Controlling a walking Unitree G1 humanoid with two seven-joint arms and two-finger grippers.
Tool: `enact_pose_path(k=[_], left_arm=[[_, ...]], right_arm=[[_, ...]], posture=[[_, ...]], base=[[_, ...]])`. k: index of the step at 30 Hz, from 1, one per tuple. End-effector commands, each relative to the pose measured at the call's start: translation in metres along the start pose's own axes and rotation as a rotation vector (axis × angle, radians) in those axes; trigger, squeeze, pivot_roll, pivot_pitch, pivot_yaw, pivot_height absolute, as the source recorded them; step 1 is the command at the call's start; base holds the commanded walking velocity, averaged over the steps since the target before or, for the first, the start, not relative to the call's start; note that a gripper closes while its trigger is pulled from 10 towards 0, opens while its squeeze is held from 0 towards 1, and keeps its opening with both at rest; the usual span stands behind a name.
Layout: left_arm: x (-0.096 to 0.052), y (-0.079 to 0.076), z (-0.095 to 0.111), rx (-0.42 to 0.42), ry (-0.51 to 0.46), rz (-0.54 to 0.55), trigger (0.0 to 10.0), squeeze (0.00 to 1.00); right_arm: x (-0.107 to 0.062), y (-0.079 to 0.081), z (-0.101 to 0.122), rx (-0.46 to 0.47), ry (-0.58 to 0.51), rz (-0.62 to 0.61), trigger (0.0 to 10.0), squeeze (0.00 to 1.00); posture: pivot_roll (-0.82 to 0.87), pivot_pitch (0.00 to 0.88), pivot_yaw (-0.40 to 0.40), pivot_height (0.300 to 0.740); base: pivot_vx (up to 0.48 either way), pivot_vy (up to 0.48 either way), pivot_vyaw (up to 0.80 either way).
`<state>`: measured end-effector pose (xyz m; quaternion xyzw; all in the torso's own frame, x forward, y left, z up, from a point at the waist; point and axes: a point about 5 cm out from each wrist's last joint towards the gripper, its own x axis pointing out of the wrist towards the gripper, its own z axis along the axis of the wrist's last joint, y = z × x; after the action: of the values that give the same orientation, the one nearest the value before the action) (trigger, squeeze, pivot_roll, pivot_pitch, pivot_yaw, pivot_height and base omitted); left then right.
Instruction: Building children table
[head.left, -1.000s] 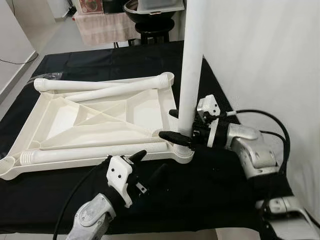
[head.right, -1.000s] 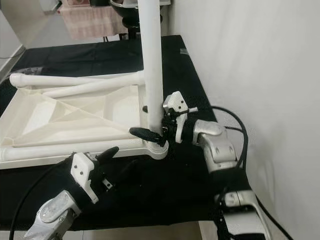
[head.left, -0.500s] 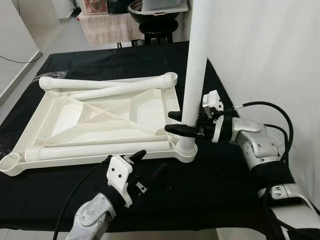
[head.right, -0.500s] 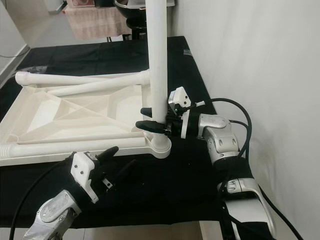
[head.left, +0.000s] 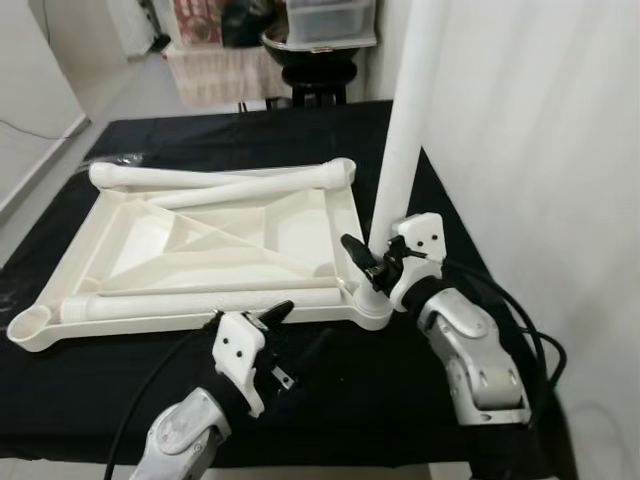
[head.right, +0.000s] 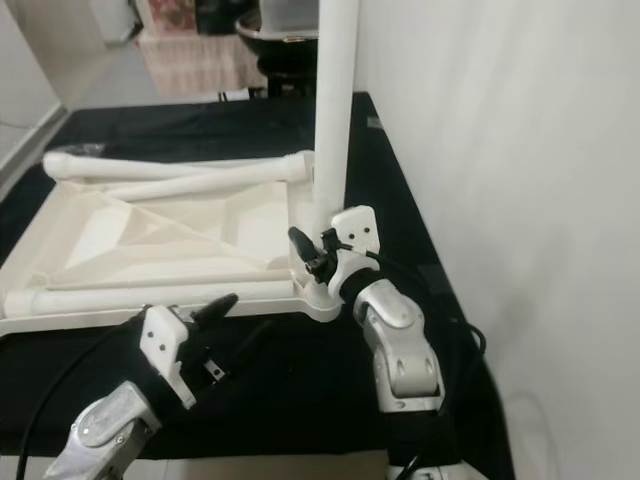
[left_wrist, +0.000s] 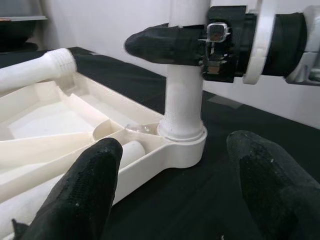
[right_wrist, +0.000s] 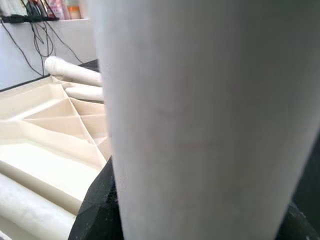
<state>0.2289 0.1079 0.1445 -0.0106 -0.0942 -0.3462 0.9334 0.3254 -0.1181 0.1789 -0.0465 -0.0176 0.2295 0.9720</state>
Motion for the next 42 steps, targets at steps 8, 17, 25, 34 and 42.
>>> enact_pose_path(k=[8,17,25,34,42], left_arm=[[-0.003,0.001,-0.005,0.012,0.026,0.010,10.0,0.00],[-0.001,0.002,-0.005,0.007,0.032,0.000,10.0,0.00],[-0.002,-0.001,-0.006,0.004,0.039,0.000,10.0,0.00],[-0.001,-0.002,-0.004,-0.001,0.037,-0.007,10.0,0.00],[-0.004,-0.003,-0.002,-0.003,0.038,-0.010,10.0,0.00]], right_arm=[[-0.005,-0.007,-0.034,0.048,0.185,-0.067,10.0,0.74],[-0.001,-0.020,0.000,0.036,0.032,0.306,10.0,0.00],[-0.005,-0.039,0.005,-0.068,0.091,0.563,10.0,0.00],[0.010,-0.046,0.008,-0.066,0.109,0.582,0.0,0.00],[-0.024,-0.059,-0.026,-0.036,0.223,0.212,0.0,0.00]], posture=[[-0.05,0.165,0.029,0.740],[-0.03,0.160,0.027,0.740],[-0.03,0.158,0.025,0.740],[-0.03,0.161,0.031,0.740],[-0.04,0.172,0.012,0.740]], base=[[0.000,0.000,0.00],[0.000,0.000,0.00],[0.000,0.000,0.00],[0.000,0.000,0.00],[0.000,0.000,0.00]])
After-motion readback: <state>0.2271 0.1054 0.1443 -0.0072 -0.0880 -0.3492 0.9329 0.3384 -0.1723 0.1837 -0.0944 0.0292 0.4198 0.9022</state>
